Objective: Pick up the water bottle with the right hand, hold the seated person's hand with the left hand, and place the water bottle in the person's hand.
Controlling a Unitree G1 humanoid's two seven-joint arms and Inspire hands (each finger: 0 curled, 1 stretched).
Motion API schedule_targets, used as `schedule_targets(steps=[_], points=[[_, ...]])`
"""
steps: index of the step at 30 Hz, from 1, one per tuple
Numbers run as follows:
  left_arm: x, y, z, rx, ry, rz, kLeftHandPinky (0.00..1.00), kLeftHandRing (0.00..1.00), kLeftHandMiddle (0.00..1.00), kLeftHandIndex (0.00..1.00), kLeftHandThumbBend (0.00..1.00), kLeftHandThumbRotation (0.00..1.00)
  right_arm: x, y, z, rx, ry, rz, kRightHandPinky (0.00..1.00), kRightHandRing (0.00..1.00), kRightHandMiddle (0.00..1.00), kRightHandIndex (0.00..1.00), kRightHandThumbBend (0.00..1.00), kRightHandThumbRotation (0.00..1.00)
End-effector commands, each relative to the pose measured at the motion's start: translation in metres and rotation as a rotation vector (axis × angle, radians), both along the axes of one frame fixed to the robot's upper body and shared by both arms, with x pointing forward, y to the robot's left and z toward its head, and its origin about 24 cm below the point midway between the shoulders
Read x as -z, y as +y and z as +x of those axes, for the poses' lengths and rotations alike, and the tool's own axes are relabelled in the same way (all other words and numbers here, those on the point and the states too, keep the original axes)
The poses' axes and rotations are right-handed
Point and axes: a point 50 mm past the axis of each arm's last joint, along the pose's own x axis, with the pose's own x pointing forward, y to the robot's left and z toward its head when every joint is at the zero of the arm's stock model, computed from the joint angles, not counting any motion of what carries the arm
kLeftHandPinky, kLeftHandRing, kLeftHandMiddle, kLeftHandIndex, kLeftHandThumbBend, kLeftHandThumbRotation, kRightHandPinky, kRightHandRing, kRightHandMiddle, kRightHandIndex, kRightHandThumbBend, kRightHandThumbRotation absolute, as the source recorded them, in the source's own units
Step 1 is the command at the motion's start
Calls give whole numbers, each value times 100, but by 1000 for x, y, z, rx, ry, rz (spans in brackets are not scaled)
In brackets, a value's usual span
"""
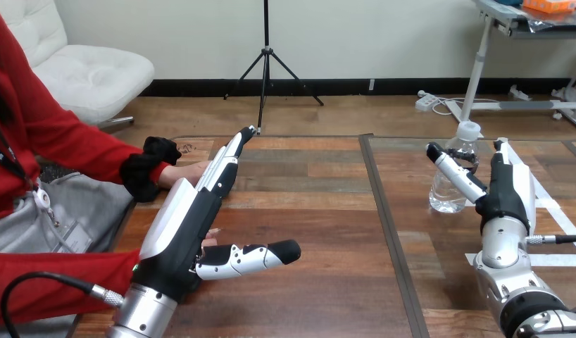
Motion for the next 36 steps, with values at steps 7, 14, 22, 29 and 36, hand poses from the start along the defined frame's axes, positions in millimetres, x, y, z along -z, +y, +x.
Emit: schedule_targets(steps=[7, 14, 22, 29, 36], points=[[-17, -10, 2, 24, -73, -29, 100, 100, 100, 100, 100, 69, -43, 6, 28, -47, -112, -2, 100, 100, 100, 100, 100, 64], [-15, -11, 0, 28, -74, -34, 100, 100, 100, 100, 100, 69, -44, 8, 29, -50, -110, 11, 100, 100, 100, 100, 100, 61], [-14, -14, -2, 41, -68, -44, 100, 100, 100, 100, 100, 69, -45, 10, 30, -53, -110, 13, 100, 100, 100, 100, 100, 56], [-14, -17, -4, 53, -66, -61, 100, 100, 100, 100, 100, 68, -45, 11, 30, -32, -125, 44, 99, 100, 100, 100, 100, 50], [-14, -19, -5, 63, -77, -73, 100, 100, 100, 100, 100, 68, -45, 13, 30, 4, -133, 49, 77, 89, 90, 99, 100, 38]])
